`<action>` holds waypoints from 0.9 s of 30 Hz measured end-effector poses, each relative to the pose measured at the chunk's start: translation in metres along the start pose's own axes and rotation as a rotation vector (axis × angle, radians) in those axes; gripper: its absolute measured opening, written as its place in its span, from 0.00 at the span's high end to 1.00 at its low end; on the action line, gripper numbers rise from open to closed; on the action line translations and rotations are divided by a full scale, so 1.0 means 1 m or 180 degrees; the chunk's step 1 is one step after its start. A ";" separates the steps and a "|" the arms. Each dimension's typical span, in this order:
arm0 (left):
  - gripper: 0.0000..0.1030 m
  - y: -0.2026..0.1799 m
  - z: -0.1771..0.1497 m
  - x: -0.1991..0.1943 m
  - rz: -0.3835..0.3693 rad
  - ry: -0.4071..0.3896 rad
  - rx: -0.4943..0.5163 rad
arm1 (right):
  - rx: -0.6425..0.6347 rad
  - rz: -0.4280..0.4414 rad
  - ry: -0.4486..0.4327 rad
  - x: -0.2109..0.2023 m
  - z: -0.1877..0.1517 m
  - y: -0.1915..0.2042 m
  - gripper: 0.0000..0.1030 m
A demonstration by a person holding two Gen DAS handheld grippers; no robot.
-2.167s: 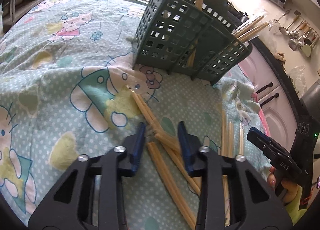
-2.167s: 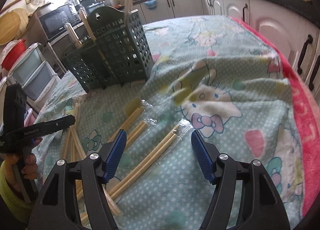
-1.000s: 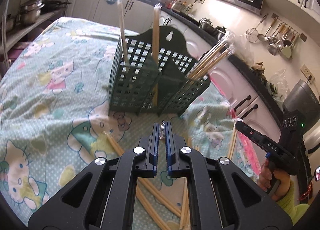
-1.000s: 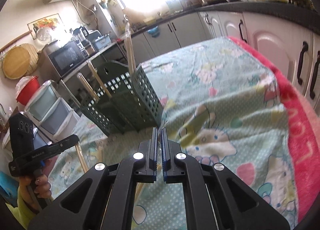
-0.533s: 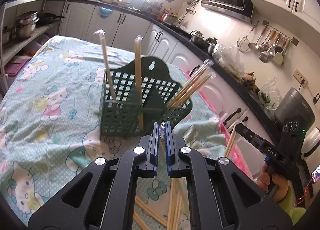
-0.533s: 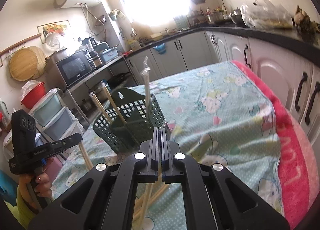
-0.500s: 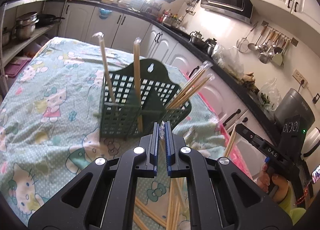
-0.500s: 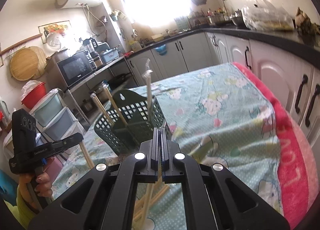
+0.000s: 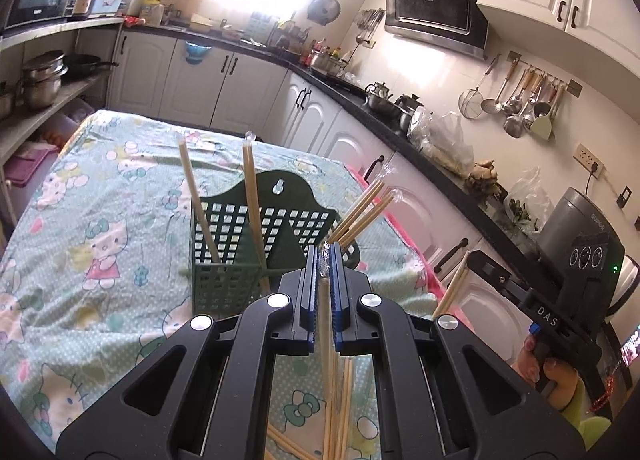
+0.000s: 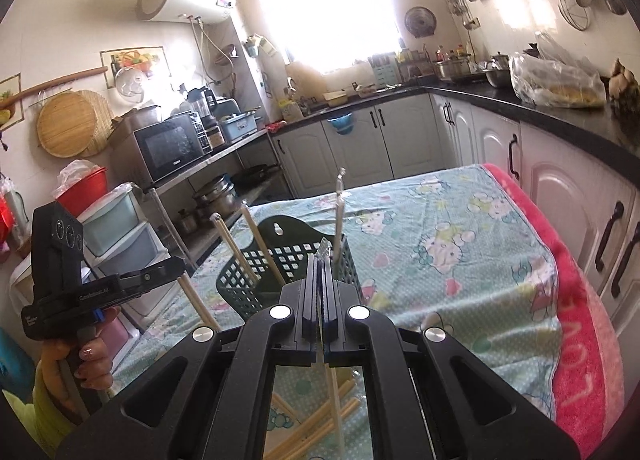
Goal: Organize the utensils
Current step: 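Lift both held chopsticks upright and carry them over the green basket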
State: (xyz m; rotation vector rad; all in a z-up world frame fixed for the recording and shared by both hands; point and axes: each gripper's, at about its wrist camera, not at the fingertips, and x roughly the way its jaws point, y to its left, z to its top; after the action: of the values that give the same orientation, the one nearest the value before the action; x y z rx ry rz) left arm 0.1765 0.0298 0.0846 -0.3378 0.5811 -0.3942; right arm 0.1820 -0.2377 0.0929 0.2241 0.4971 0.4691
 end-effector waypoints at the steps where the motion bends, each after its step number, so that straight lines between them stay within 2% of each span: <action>1: 0.97 -0.001 0.002 -0.001 -0.0004 -0.0010 0.0006 | -0.0014 0.0014 -0.0008 0.000 0.001 0.002 0.98; 27: 0.97 -0.008 0.057 -0.038 0.0019 -0.0425 0.0176 | -0.0308 0.0282 -0.0215 0.015 0.046 0.056 0.98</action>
State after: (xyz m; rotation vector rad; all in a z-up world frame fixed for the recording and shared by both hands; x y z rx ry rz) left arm 0.1785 0.0510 0.1505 -0.3069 0.4399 -0.3781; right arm 0.1956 -0.1855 0.1442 0.1687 0.3985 0.5688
